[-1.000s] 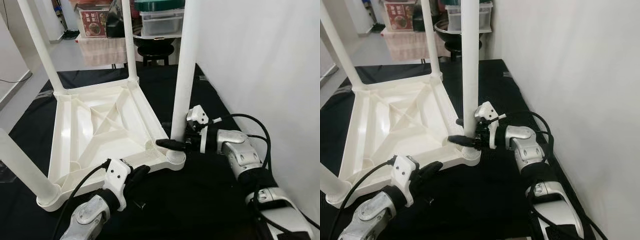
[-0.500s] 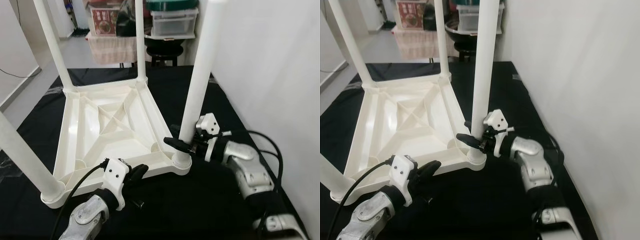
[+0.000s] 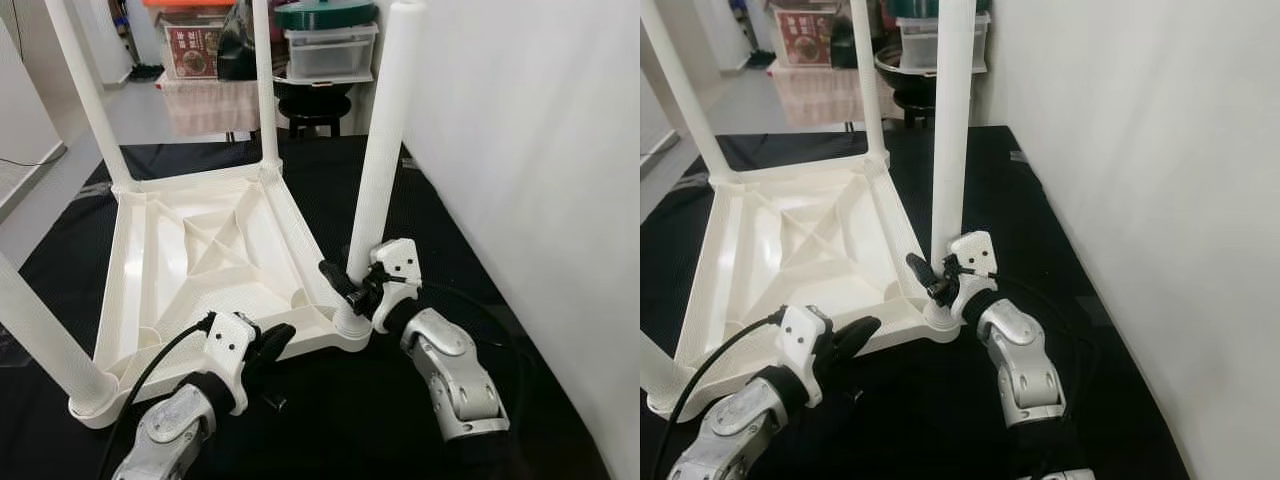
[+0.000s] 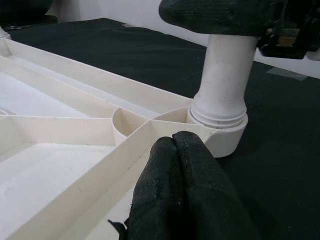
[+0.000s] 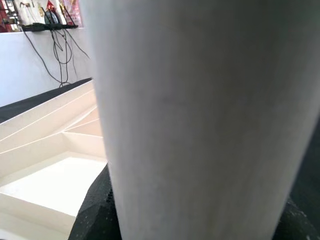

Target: Building children table

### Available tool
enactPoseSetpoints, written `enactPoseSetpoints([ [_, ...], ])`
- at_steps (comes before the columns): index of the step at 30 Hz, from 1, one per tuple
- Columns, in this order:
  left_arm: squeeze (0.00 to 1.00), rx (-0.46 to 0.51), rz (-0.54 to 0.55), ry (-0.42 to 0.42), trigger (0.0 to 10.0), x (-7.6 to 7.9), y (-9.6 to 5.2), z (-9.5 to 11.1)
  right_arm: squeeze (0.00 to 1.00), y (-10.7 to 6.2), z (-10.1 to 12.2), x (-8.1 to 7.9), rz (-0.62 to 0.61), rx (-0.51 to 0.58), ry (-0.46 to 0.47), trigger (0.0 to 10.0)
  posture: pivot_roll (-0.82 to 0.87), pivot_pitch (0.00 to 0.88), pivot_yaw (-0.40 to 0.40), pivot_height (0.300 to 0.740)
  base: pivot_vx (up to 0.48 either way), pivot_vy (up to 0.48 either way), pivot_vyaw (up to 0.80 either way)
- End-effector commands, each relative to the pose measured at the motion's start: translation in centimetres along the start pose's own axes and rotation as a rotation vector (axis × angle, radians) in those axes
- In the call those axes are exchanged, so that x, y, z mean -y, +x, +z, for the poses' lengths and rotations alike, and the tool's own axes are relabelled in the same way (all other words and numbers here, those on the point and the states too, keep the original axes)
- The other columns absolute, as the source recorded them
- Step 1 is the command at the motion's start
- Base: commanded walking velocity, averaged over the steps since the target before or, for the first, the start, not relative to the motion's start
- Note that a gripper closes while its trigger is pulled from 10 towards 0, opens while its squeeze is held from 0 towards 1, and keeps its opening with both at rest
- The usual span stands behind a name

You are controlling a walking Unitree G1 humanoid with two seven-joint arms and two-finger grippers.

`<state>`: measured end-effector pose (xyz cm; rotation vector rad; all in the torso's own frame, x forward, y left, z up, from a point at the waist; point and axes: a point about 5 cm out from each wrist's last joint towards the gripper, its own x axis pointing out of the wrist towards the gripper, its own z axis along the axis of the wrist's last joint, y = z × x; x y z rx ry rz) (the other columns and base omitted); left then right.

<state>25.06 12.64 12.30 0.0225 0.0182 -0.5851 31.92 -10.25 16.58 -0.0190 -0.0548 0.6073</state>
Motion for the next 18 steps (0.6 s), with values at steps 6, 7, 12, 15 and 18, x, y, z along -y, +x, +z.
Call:
enactPoseSetpoints([
  [6,0.00,-0.016,-0.004,0.004,10.0,0.1,0.0,-0.4,1.00,0.2,-0.3,0.3,0.218,-0.052,0.003,10.0,-0.09,0.082,-0.011,0.740,0.000,0.000,0.00],
  [7,0.00,-0.011,-0.005,0.008,10.0,0.2,0.0,-0.4,1.00,0.4,0.2,0.7,0.256,-0.043,-0.018,10.0,-0.09,0.082,-0.012,0.740,0.000,0.000,0.00],
  [12,0.00,0.015,0.009,0.008,10.0,0.4,0.0,0.0,1.00,0.6,1.2,2.0,0.393,-0.051,-0.083,10.0,-0.08,0.080,-0.023,0.740,0.000,0.000,0.00],
  [15,0.00,0.017,0.011,0.007,10.0,0.5,0.0,0.0,1.00,0.6,1.3,2.1,0.403,-0.054,-0.088,10.0,-0.08,0.080,-0.023,0.740,0.000,0.000,0.00],
  [18,0.00,0.015,0.007,0.023,10.0,0.6,0.0,0.1,0.00,0.6,1.5,2.6,0.479,-0.083,-0.101,10.0,-0.07,0.080,-0.026,0.740,0.000,0.000,0.00],
])
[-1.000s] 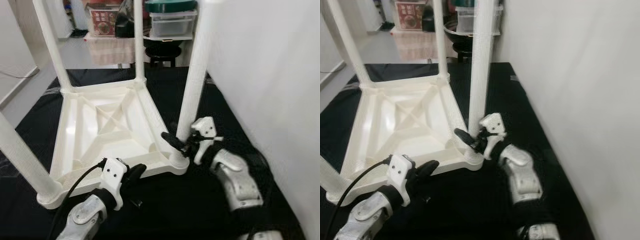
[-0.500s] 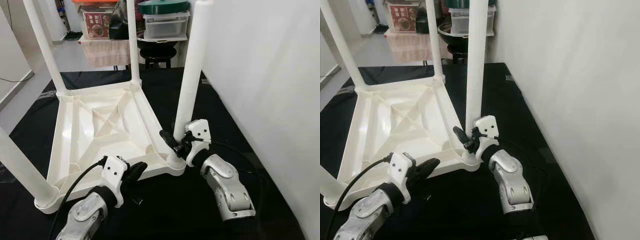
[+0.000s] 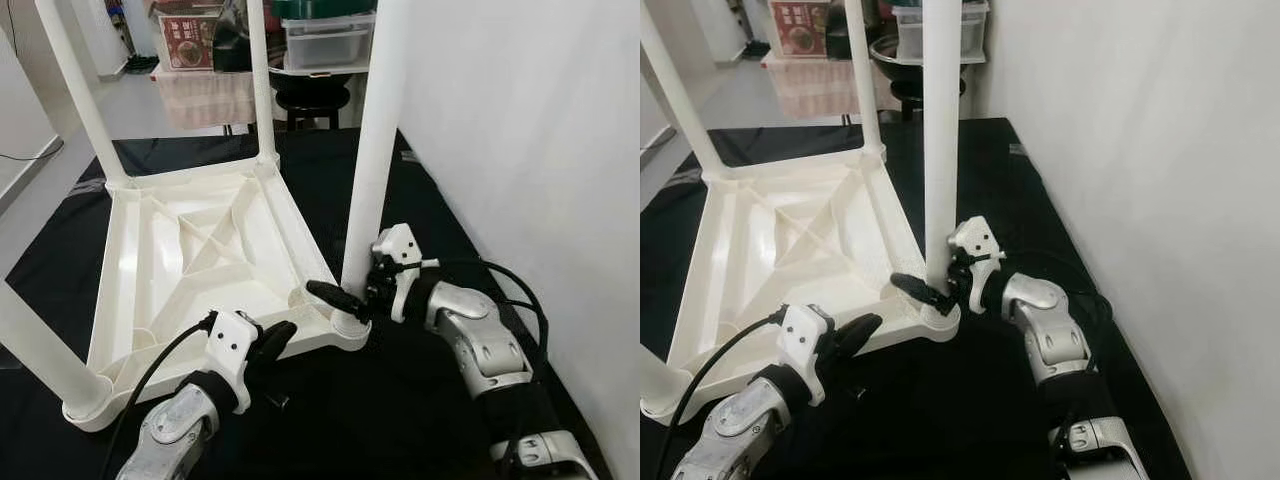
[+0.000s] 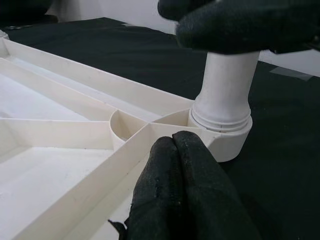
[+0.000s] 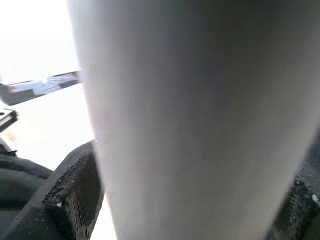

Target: Building children table

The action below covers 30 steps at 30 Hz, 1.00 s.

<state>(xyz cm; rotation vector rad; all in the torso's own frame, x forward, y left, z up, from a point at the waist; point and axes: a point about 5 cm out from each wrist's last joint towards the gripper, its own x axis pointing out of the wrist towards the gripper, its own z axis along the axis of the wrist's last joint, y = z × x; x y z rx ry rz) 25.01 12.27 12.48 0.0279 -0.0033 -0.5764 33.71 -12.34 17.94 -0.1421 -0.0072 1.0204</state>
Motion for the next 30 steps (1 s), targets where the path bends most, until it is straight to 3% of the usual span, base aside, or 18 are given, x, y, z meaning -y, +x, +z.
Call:
enactPoseSetpoints([
  [1,0.00,-0.005,-0.002,0.016,10.0,0.3,-0.2,-0.1,0.00,0.2,0.1,0.8,0.116,-0.038,0.001,10.0,-0.06,0.080,-0.035,0.740,0.000,0.000,0.00],
  [3,0.00,-0.005,-0.002,0.019,10.0,0.4,-0.2,-0.1,0.00,0.0,0.1,1.4,0.153,-0.054,0.012,10.0,-0.06,0.080,-0.035,0.740,0.000,0.000,0.00],
  [4,0.00,-0.005,-0.002,0.022,10.0,0.5,-0.3,-0.1,0.00,-0.1,-0.1,2.3,0.187,-0.073,0.039,4.6,-0.06,0.080,-0.035,0.740,0.000,0.000,0.00],
  [5,0.00,-0.005,-0.002,0.023,10.0,0.5,-0.3,-0.1,0.00,-0.1,-0.1,2.4,0.194,-0.072,0.050,0.0,-0.06,0.080,-0.035,0.740,0.000,0.000,0.00],
  [16,0.00,-0.010,-0.004,0.017,10.0,0.5,-0.5,-0.2,0.00,-1.0,-1.0,1.6,0.213,-0.060,0.040,0.0,-0.06,0.085,-0.024,0.740,0.000,0.000,0.00],
  [18,0.00,-0.011,-0.007,0.013,10.0,0.4,-0.5,-0.2,0.00,-1.9,-1.6,1.4,0.164,-0.057,0.037,0.0,-0.07,0.089,-0.023,0.740,0.000,0.000,0.00],
  [21,0.00,-0.012,-0.009,0.008,10.0,0.4,-0.6,-0.3,0.00,-2.5,-2.5,0.9,0.046,-0.070,0.027,0.0,-0.08,0.089,-0.023,0.740,0.000,0.000,0.00],
  [22,0.00,-0.013,-0.010,0.008,10.0,0.3,-0.7,-0.3,0.00,-2.1,-3.4,0.1,-0.053,-0.087,0.041,0.0,-0.08,0.086,-0.025,0.740,0.000,0.000,0.00],
  [23,0.00,-0.013,-0.010,0.008,10.0,0.3,-0.7,-0.3,0.00,-2.1,-3.4,0.1,-0.053,-0.087,0.041,0.0,-0.08,0.086,-0.025,0.740,0.000,0.000,0.00],
  [24,0.00,-0.015,-0.009,0.009,10.0,0.2,-0.7,-0.3,0.00,-1.4,-4.0,-0.6,-0.223,-0.083,0.042,0.0,-0.08,0.086,-0.023,0.740,0.000,0.000,0.00],
  [25,0.00,-0.015,-0.008,0.011,10.0,0.1,-0.8,-0.3,0.00,-1.2,-4.6,-0.6,-0.496,-0.082,0.063,0.0,-0.08,0.087,-0.021,0.740,0.000,0.000,0.00],
  [26,0.00,-0.015,-0.008,0.011,10.0,0.1,-0.8,-0.3,0.00,-1.2,-4.6,-0.6,-0.496,-0.082,0.063,0.0,-0.08,0.087,-0.021,0.740,0.000,0.000,0.00],
  [27,0.00,-0.016,-0.007,0.012,10.0,0.0,-0.8,-0.3,0.00,-1.2,-5.0,-2.1,-0.615,-0.191,-0.097,0.0,-0.09,0.088,-0.018,0.740,0.000,0.000,0.00],
  [29,0.00,-0.016,-0.007,0.012,10.0,0.0,-0.8,-0.3,0.00,-1.2,-5.0,-2.1,-0.615,-0.191,-0.097,0.0,-0.09,0.088,-0.018,0.740,0.000,0.000,0.00],
  [30,0.00,-0.018,-0.005,0.016,10.0,-0.2,-0.8,-0.4,0.00,-0.7,-4.2,-2.8,-0.623,-0.184,-0.186,0.0,-0.09,0.086,-0.007,0.740,0.000,0.000,0.00],
])
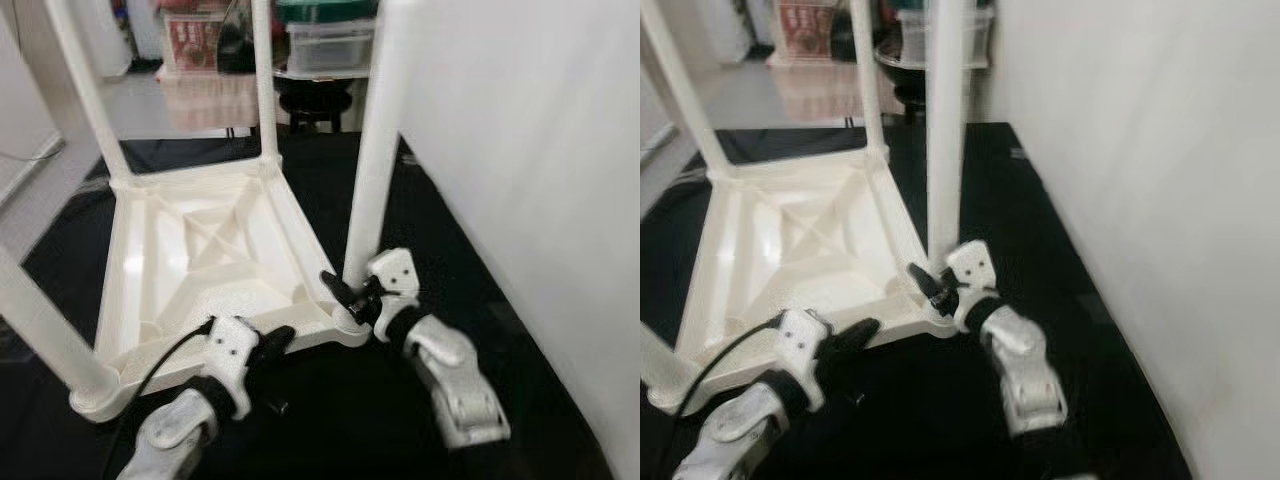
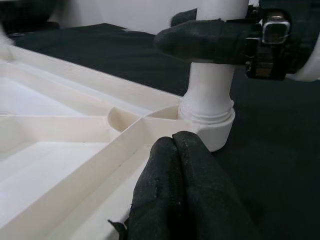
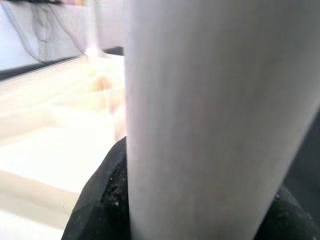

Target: Building children table

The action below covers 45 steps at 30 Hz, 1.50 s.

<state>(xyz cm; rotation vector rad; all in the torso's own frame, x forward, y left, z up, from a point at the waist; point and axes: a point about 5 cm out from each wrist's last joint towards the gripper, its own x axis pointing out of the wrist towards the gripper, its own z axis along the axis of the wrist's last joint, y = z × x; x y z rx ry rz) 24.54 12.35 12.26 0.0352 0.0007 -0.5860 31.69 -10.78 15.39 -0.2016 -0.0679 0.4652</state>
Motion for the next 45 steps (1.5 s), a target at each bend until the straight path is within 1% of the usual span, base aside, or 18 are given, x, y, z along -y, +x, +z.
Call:
enactPoseSetpoints([
  [1,0.00,-0.013,0.004,0.003,10.0,-0.3,-0.4,-0.2,0.00,-0.9,-2.1,0.6,-0.067,-0.149,-0.128,0.0,-0.10,0.074,0.005,0.740,0.000,0.000,0.00],
  [2,0.00,-0.013,0.004,0.003,10.0,-0.3,-0.4,-0.2,0.00,-0.9,-2.1,0.6,-0.067,-0.149,-0.128,0.0,-0.10,0.074,0.005,0.740,0.000,0.000,0.00],
  [4,0.00,-0.031,-0.056,0.010,10.0,0.1,-0.3,-0.1,0.00,-0.4,-2.7,1.2,-0.043,-0.171,-0.002,0.0,-0.07,0.079,-0.012,0.740,0.000,0.000,0.00],
  [6,0.00,-0.035,-0.078,0.001,10.0,0.4,-0.4,0.0,0.00,-0.2,-2.7,1.3,-0.035,-0.181,0.027,0.0,-0.08,0.078,-0.004,0.740,0.000,0.000,0.00],
  [7,0.00,-0.037,-0.087,-0.007,10.0,0.6,-0.5,0.0,0.00,0.1,-2.5,1.3,-0.032,-0.181,0.049,10.0,-0.08,0.079,-0.003,0.740,0.000,0.000,0.00],
  [10,0.00,-0.039,-0.085,-0.019,10.0,0.8,-0.6,0.1,0.00,0.3,-2.0,1.4,-0.022,-0.168,0.081,10.0,-0.07,0.078,-0.005,0.740,0.000,0.000,0.00],
  [11,0.00,-0.044,-0.087,-0.022,10.0,0.9,-0.7,0.1,1.00,0.4,-1.6,1.4,0.010,-0.143,0.099,10.0,-0.07,0.078,-0.005,0.740,0.000,0.000,0.00],
  [12,0.00,-0.048,-0.096,-0.029,10.0,1.1,-0.8,0.1,1.00,0.5,-1.1,1.3,0.032,-0.122,0.108,10.0,-0.06,0.079,-0.007,0.740,0.000,0.000,0.00],
  [14,0.00,-0.059,-0.137,-0.060,10.0,1.8,-1.0,0.2,1.00,0.7,0.9,1.1,0.226,-0.012,0.096,10.0,-0.06,0.077,-0.010,0.740,0.000,0.000,0.00],
  [19,0.00,-0.062,-0.149,-0.067,10.0,2.0,-1.1,0.2,1.00,0.7,1.8,1.2,0.296,0.028,0.079,10.0,-0.06,0.077,-0.010,0.740,0.000,0.000,0.00],
  [20,0.00,-0.066,-0.150,-0.060,10.0,2.1,-1.1,0.2,0.60,0.7,2.7,1.8,0.422,0.060,0.030,10.0,-0.05,0.074,-0.015,0.740,0.000,0.000,0.00],
  [21,0.00,-0.066,-0.150,-0.060,10.0,2.1,-1.1,0.2,0.60,0.7,2.7,1.8,0.422,0.060,0.030,10.0,-0.05,0.074,-0.015,0.740,0.000,0.000,0.00],
  [22,0.00,-0.071,-0.145,-0.051,10.0,2.1,-1.1,0.2,0.00,0.7,3.2,2.4,0.506,0.068,-0.009,10.0,-0.05,0.074,-0.015,0.740,0.000,0.000,0.00],
  [27,0.00,-0.080,-0.052,-0.006,10.0,1.5,-1.2,0.0,0.00,1.8,3.5,4.9,0.672,0.018,-0.027,10.0,-0.03,0.077,-0.023,0.740,0.000,0.000,0.00],
  [31,0.00,-0.080,-0.028,0.004,10.0,1.4,-1.3,-0.1,0.00,2.1,3.1,5.3,0.687,-0.011,-0.014,10.0,-0.03,0.078,-0.024,0.740,0.000,0.000,0.00],
  [32,0.00,-0.082,-0.021,0.009,10.0,1.4,-1.4,-0.1,0.00,2.1,2.8,5.4,0.697,-0.025,-0.010,8.7,-0.03,0.079,-0.025,0.740,0.000,0.000,0.00],
  [33,0.00,-0.084,-0.015,0.018,10.0,1.3,-1.5,-0.1,0.00,2.0,2.4,5.8,0.700,-0.046,0.000,0.0,-0.03,0.082,-0.025,0.740,0.000,0.000,0.00],
  [45,0.00,-0.077,0.006,0.030,10.0,1.4,-1.7,0.2,0.00,-0.1,0.1,7.7,0.641,-0.062,0.029,0.0,-0.06,0.107,-0.008,0.740,0.000,0.000,0.00],
])
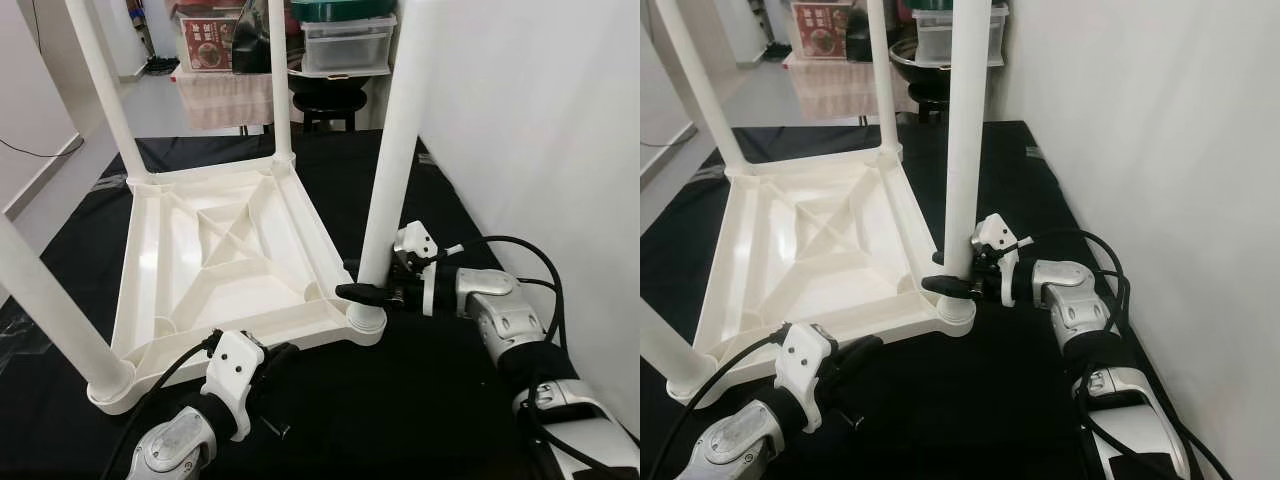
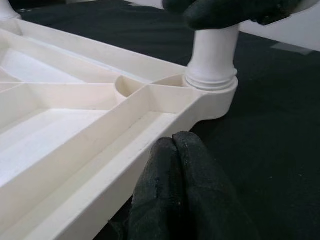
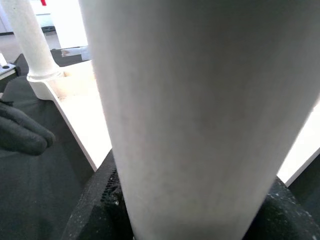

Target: Building children table

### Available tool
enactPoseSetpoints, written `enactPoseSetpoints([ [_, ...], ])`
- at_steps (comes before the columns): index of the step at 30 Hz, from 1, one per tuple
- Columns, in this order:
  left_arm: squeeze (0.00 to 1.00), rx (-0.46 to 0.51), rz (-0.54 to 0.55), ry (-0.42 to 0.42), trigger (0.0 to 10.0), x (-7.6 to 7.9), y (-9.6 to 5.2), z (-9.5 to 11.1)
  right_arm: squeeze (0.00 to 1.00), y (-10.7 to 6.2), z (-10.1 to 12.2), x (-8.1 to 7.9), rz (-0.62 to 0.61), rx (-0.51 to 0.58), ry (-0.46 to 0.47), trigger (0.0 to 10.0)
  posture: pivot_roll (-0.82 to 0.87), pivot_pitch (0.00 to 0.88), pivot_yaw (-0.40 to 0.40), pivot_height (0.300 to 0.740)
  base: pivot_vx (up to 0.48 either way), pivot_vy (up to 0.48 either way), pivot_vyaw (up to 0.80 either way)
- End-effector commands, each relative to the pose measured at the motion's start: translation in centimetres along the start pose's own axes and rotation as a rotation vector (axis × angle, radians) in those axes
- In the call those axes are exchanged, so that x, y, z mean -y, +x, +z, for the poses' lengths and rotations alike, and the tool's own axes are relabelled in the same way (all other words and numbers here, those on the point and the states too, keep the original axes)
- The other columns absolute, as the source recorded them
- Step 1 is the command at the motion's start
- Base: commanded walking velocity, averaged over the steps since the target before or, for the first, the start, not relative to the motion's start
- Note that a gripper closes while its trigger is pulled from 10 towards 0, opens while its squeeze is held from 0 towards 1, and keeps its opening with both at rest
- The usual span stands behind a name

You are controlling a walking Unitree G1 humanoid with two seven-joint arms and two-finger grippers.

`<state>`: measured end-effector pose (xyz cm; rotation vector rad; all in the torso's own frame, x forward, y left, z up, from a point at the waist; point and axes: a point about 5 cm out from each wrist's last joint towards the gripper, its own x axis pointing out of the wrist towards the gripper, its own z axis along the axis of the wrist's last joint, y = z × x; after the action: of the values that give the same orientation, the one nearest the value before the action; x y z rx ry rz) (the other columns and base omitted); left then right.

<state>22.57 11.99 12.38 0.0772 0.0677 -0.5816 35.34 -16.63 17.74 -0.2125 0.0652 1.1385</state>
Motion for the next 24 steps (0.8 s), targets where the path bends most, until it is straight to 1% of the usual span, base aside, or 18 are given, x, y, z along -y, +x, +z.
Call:
enactPoseSetpoints([
  [1,0.00,-0.001,0.004,0.007,10.0,0.0,-0.2,0.0,0.00,-1.2,-0.9,-0.2,-0.064,0.003,0.006,0.0,-0.06,0.108,-0.007,0.740,0.000,0.000,0.00],
  [5,0.00,-0.003,0.001,-0.001,10.0,-0.2,-0.3,0.0,0.00,-2.0,-2.0,-1.2,-0.209,-0.019,0.015,0.0,-0.08,0.117,-0.002,0.740,0.000,0.000,0.00],
  [6,0.00,-0.003,0.001,-0.001,10.0,-0.2,-0.3,0.0,0.00,-2.0,-2.0,-1.2,-0.209,-0.019,0.015,0.0,-0.08,0.117,-0.002,0.740,0.000,0.000,0.00],
  [7,0.00,-0.005,-0.004,-0.004,10.0,-0.4,-0.3,-0.1,0.00,-1.6,-3.6,-2.0,-0.386,-0.131,0.073,0.0,-0.08,0.117,-0.007,0.740,0.000,0.000,0.00],
  [8,0.00,-0.005,-0.004,-0.004,10.0,-0.4,-0.3,-0.1,0.00,-1.6,-3.6,-2.0,-0.386,-0.131,0.073,0.0,-0.08,0.117,-0.007,0.740,0.000,0.000,0.00],
  [9,0.00,-0.006,-0.008,-0.005,10.0,-0.5,-0.3,-0.1,0.00,-1.2,-5.1,-3.6,-0.640,-0.197,0.163,0.0,-0.08,0.122,-0.002,0.740,0.000,0.000,0.00],
  [10,0.00,-0.009,-0.013,-0.006,10.0,-0.7,-0.2,-0.1,0.00,0.9,-6.3,-8.4,-0.693,-0.277,0.211,0.0,-0.08,0.122,0.001,0.740,0.000,0.000,0.00],
  [11,0.00,-0.009,-0.013,-0.006,10.0,-0.7,-0.2,-0.1,0.00,0.9,-6.3,-8.4,-0.693,-0.277,0.211,0.0,-0.08,0.122,0.001,0.740,0.000,0.000,0.00],
  [12,0.00,-0.010,-0.014,-0.006,10.0,-0.8,-0.2,-0.2,0.00,1.4,-6.1,-9.4,-0.675,-0.287,0.160,0.0,-0.08,0.122,0.001,0.740,0.000,0.000,0.00],
  [14,0.00,-0.011,-0.014,-0.006,10.0,-0.8,-0.2,-0.2,0.00,1.5,-5.6,-8.8,-0.667,-0.273,0.119,0.0,-0.10,0.104,0.007,0.740,0.000,0.000,0.00],
  [16,0.00,-0.009,-0.021,-0.019,10.0,-0.8,0.1,-0.3,0.00,1.2,-5.5,-6.9,-0.707,-0.246,0.176,0.0,-0.09,0.096,0.002,0.740,0.000,0.000,0.00],
  [18,0.00,-0.011,-0.027,-0.010,10.0,-0.8,0.2,-0.3,0.00,1.6,-5.4,-6.6,-0.695,-0.240,0.200,0.0,-0.07,0.089,-0.008,0.740,0.000,0.000,0.00],
  [19,0.00,-0.013,-0.029,-0.003,10.0,-0.8,0.3,-0.3,0.00,2.1,-5.2,-6.7,-0.667,-0.234,0.214,5.7,-0.07,0.078,-0.012,0.740,0.000,0.000,0.00],
  [20,0.00,-0.014,-0.027,0.000,10.0,-0.8,0.4,-0.4,0.00,2.5,-4.9,-6.9,-0.653,-0.234,0.218,5.7,-0.07,0.078,-0.012,0.740,0.000,0.000,0.00],
  [21,0.00,-0.012,-0.021,0.000,10.0,-0.8,0.4,-0.4,0.25,2.9,-4.4,-6.8,-0.620,-0.209,0.230,10.0,-0.06,0.072,-0.017,0.740,0.000,0.000,0.00],
  [22,0.00,-0.011,-0.016,-0.002,10.0,-0.8,0.4,-0.4,0.25,3.2,-4.1,-6.8,-0.599,-0.192,0.236,10.0,-0.06,0.072,-0.017,0.740,0.000,0.000,0.00],
  [23,0.00,-0.010,-0.015,-0.002,10.0,-0.8,0.5,-0.5,1.00,3.5,-3.4,-6.8,-0.571,-0.163,0.233,10.0,-0.06,0.060,-0.023,0.740,0.000,0.000,0.00],
  [24,0.00,-0.011,-0.016,-0.002,10.0,-0.7,0.6,-0.5,1.00,3.6,-2.9,-6.8,-0.554,-0.144,0.230,10.0,-0.05,0.059,-0.024,0.740,0.000,0.000,0.00],
])
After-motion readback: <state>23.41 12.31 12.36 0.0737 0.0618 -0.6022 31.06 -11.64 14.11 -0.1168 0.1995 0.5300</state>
